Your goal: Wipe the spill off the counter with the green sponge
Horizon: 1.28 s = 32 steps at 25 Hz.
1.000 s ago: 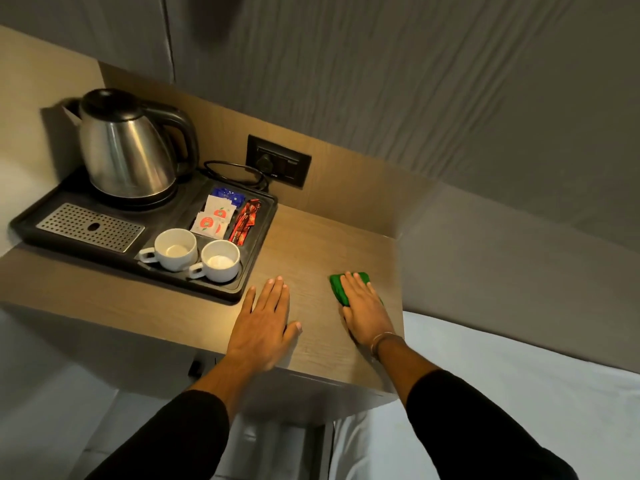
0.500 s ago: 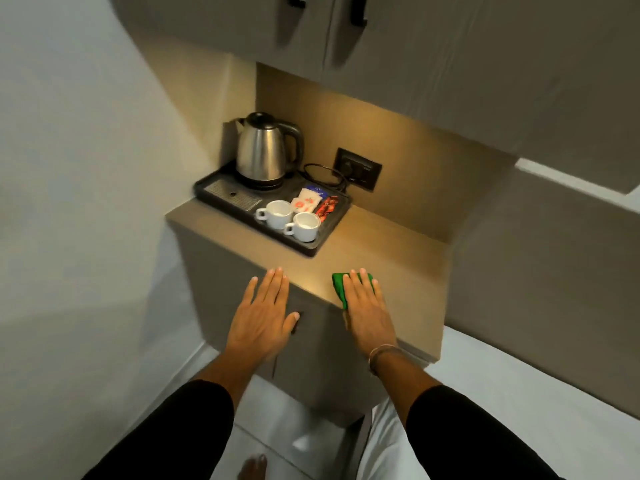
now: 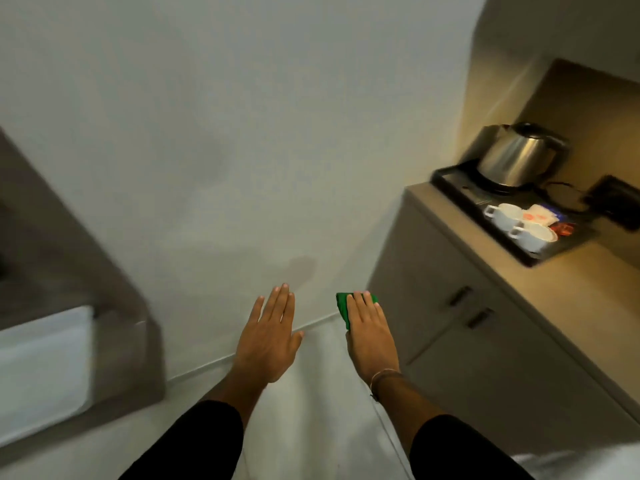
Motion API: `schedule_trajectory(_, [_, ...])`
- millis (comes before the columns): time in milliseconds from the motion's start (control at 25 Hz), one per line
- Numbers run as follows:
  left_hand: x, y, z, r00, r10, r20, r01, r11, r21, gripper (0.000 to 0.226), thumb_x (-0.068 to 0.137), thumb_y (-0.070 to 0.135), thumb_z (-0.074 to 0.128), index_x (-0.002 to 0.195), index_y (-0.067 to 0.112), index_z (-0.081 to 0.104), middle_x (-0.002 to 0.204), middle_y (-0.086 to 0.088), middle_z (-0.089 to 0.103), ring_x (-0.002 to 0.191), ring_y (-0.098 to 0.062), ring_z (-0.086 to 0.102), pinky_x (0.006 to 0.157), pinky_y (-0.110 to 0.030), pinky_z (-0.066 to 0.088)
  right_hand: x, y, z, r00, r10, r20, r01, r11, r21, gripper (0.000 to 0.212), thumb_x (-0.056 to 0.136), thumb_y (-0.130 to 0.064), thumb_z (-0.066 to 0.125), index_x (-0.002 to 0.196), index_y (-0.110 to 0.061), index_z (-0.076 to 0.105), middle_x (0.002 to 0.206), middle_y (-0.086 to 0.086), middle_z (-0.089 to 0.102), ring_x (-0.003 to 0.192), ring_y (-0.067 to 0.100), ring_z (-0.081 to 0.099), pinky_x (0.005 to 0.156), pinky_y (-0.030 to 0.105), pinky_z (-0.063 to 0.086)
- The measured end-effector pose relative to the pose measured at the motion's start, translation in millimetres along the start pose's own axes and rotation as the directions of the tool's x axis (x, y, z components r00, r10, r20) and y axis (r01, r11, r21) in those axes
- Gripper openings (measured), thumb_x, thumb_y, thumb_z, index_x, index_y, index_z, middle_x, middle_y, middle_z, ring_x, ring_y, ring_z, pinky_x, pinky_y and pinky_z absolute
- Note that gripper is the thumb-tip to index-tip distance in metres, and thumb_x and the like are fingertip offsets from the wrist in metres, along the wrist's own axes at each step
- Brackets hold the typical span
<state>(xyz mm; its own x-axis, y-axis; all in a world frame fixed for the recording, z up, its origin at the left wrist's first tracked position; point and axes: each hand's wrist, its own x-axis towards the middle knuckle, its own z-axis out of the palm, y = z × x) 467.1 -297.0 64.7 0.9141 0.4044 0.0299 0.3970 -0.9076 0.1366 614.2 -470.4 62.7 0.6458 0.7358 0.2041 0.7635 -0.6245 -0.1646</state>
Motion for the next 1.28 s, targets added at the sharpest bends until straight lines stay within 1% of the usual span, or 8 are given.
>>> schedule_trajectory(160, [-89.3,-122.4,-4.3,0.976,-0.219,0.008,0.219,0.976,0.005,0.079,0.106,0.052,0.037,0.164,0.005,0.009,0.175,-0.016,0.007,0.161,-0.033,0.005,0.131,-0.054,0.011,8.0,-151.0,43.4,0.98,-0.198,0.038,0.195,0.979,0.066,0.075,0.096,-0.008,0.061,0.16,-0.008,0.022,0.169,0.013,0.024,0.156,0.033,0.015,0.125,0.041,0.006])
schedule_trajectory(440, [-212.2,-307.3,-11.2,0.9,-0.433,0.045,0.431,0.901,0.051,0.08,0.104,0.055,0.041,0.163,0.007,0.015,0.173,-0.017,0.013,0.16,-0.035,0.009,0.13,-0.054,0.011,0.7,-389.5,99.7,0.927,-0.356,0.114,0.342,0.931,0.128,0.078,0.097,-0.004,0.058,0.162,-0.01,0.015,0.171,0.013,0.015,0.157,0.033,0.006,0.124,0.043,0.002])
schedule_trajectory(640, [-262.5,-410.4,-4.3,0.842,-0.534,0.081,0.534,0.845,0.019,0.083,0.105,0.058,0.035,0.164,0.009,0.002,0.174,-0.014,-0.004,0.16,-0.031,-0.01,0.129,-0.052,-0.005,1.2,-518.1,128.2,0.868,-0.44,0.229,0.408,0.896,0.174,0.084,0.093,-0.019,0.071,0.16,-0.009,0.022,0.169,0.015,0.022,0.156,0.036,0.014,0.125,0.051,0.017])
schedule_trajectory(760, [-277.7,-452.6,4.5,0.818,-0.565,0.109,0.567,0.824,0.016,0.083,0.105,0.059,0.03,0.164,0.009,0.0,0.172,-0.012,-0.012,0.157,-0.031,-0.018,0.129,-0.05,-0.006,7.9,-563.4,160.7,0.838,-0.46,0.294,0.424,0.887,0.182,0.084,0.097,-0.019,0.069,0.162,-0.011,0.017,0.171,0.012,0.014,0.157,0.033,0.01,0.125,0.049,0.012])
schedule_trajectory(880, [-284.8,-480.2,15.5,0.809,-0.574,0.129,0.578,0.816,0.013,0.084,0.105,0.062,0.022,0.163,0.01,-0.009,0.17,-0.013,-0.021,0.156,-0.031,-0.023,0.131,-0.05,-0.004,18.0,-584.2,195.9,0.831,-0.429,0.355,0.412,0.902,0.124,0.086,0.102,-0.019,0.06,0.162,-0.015,-0.002,0.169,0.006,-0.009,0.156,0.029,-0.007,0.122,0.043,-0.007])
schedule_trajectory(1040, [-288.2,-503.2,21.6,0.818,-0.559,0.134,0.568,0.823,-0.03,0.083,0.106,0.058,0.026,0.163,0.006,-0.003,0.172,-0.017,-0.014,0.158,-0.033,-0.016,0.131,-0.052,-0.004,24.5,-592.3,230.1,0.82,-0.402,0.408,0.38,0.915,0.138,0.08,0.105,-0.016,0.048,0.161,-0.015,-0.009,0.171,0.004,-0.012,0.157,0.027,-0.012,0.118,0.04,-0.014])
schedule_trajectory(1160, [-290.7,-509.8,23.7,0.819,-0.55,0.16,0.561,0.827,-0.03,0.082,0.106,0.057,0.028,0.163,0.005,0.0,0.173,-0.019,-0.01,0.16,-0.034,-0.013,0.131,-0.055,0.004,23.8,-592.8,242.7,0.806,-0.355,0.473,0.323,0.934,0.152,0.075,0.108,-0.025,0.041,0.162,-0.017,-0.01,0.172,0.002,-0.011,0.157,0.026,-0.012,0.118,0.041,-0.012])
schedule_trajectory(1280, [-290.5,-508.4,16.0,0.821,-0.544,0.176,0.555,0.831,-0.022,0.082,0.106,0.057,0.027,0.163,0.005,-0.001,0.173,-0.02,-0.009,0.16,-0.035,-0.012,0.131,-0.055,0.004,30.1,-597.4,237.4,0.787,-0.353,0.507,0.317,0.935,0.159,0.078,0.107,-0.033,0.043,0.161,-0.019,-0.011,0.173,0.003,-0.009,0.157,0.027,-0.013,0.118,0.042,-0.012])
